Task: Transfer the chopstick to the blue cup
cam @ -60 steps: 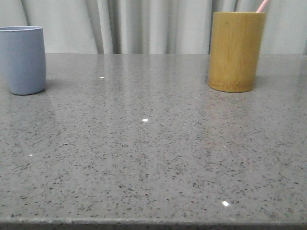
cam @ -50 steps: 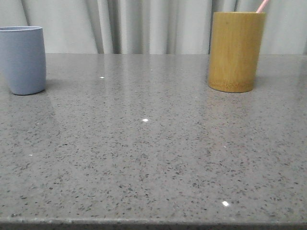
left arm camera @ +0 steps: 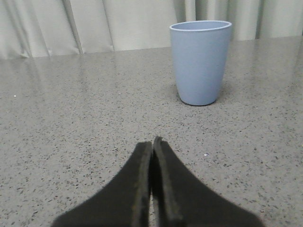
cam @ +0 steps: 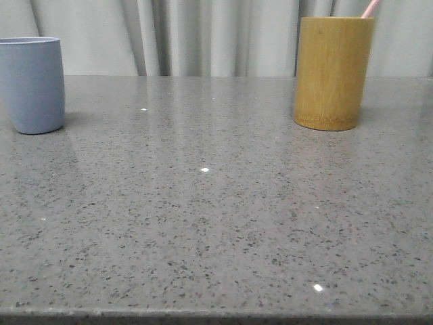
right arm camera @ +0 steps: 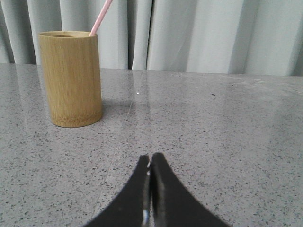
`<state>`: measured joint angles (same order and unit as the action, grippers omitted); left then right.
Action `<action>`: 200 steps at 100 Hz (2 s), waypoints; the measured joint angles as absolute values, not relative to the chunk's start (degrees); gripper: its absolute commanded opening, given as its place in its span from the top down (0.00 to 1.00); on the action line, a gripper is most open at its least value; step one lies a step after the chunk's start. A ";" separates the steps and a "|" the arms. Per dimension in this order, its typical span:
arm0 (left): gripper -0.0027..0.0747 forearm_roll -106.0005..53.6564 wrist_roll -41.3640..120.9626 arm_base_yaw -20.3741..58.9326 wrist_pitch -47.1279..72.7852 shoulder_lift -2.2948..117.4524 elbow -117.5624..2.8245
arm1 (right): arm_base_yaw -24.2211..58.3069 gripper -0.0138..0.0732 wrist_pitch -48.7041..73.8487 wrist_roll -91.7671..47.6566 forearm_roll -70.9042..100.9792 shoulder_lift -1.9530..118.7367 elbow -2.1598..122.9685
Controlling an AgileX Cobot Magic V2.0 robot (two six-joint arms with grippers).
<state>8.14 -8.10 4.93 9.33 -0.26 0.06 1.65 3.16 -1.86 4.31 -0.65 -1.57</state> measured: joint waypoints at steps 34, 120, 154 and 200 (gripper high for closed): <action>0.99 6.33 -8.10 4.93 7.36 -0.26 -0.92 | 1.65 0.92 -2.40 -1.86 4.31 -0.65 -1.06; 0.99 -4.10 -7.98 4.93 47.65 34.62 -47.79 | 1.65 0.92 41.88 -1.86 5.30 22.89 41.66; 0.56 -4.88 -5.82 4.93 48.15 35.08 -47.79 | 1.65 0.53 42.09 -1.86 5.30 22.88 41.66; 0.14 -5.38 -5.18 4.93 46.15 36.24 -48.30 | 1.65 0.14 42.09 -1.86 5.30 22.88 41.66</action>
<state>-5.38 -5.18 4.93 46.15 36.24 -48.30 1.65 42.09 -1.86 5.30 22.88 41.66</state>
